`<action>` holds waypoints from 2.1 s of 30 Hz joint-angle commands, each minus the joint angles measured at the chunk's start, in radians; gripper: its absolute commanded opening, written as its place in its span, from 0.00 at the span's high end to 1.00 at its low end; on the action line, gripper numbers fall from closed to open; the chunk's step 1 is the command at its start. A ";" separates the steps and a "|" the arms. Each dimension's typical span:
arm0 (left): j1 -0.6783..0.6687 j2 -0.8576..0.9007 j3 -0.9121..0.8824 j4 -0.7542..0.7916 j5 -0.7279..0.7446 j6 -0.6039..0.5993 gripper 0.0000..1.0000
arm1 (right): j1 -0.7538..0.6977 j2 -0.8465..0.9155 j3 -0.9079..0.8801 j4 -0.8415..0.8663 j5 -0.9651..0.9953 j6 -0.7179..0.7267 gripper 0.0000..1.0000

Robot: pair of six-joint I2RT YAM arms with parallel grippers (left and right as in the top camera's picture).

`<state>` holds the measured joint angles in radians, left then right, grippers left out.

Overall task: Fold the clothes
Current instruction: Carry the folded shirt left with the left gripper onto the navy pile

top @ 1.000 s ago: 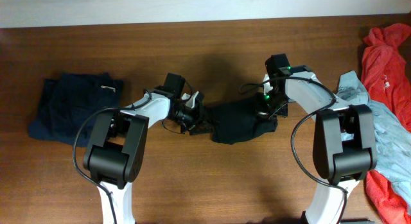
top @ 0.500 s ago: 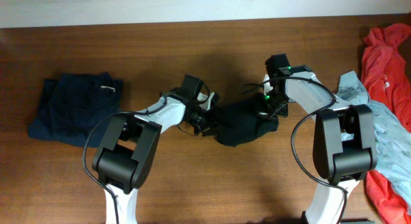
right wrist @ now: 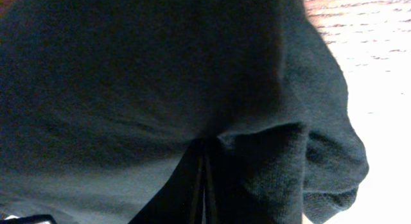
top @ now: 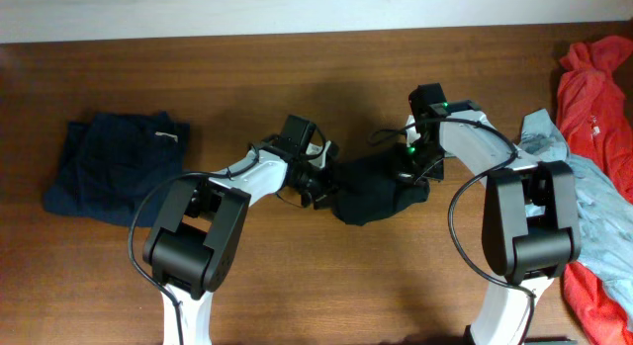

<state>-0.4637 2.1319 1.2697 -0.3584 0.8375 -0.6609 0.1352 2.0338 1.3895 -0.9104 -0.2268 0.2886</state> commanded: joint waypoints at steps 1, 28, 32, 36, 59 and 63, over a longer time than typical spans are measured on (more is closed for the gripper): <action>-0.005 0.037 -0.024 0.038 -0.135 -0.050 0.52 | 0.002 0.019 0.011 -0.005 0.009 0.008 0.96; 0.063 -0.338 -0.024 -0.142 -0.438 0.384 0.99 | 0.000 -0.312 0.072 -0.150 0.044 -0.045 0.96; 0.073 -0.417 -0.024 -0.160 -0.484 0.406 0.99 | 0.000 -0.381 0.072 -0.160 0.055 -0.045 0.96; 0.134 -0.481 -0.024 -0.210 -0.502 0.405 1.00 | 0.000 -0.408 0.072 -0.180 0.055 -0.045 0.96; 0.831 -0.620 -0.024 -0.437 -0.229 0.786 1.00 | 0.000 -0.408 0.072 -0.208 0.055 -0.045 0.96; 0.963 -0.619 -0.024 -0.444 -0.230 0.837 1.00 | 0.000 -0.408 0.072 -0.212 0.055 -0.044 0.96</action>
<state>0.4122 1.5406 1.2469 -0.8040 0.5522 0.0841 0.1352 1.6424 1.4494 -1.1187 -0.1818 0.2535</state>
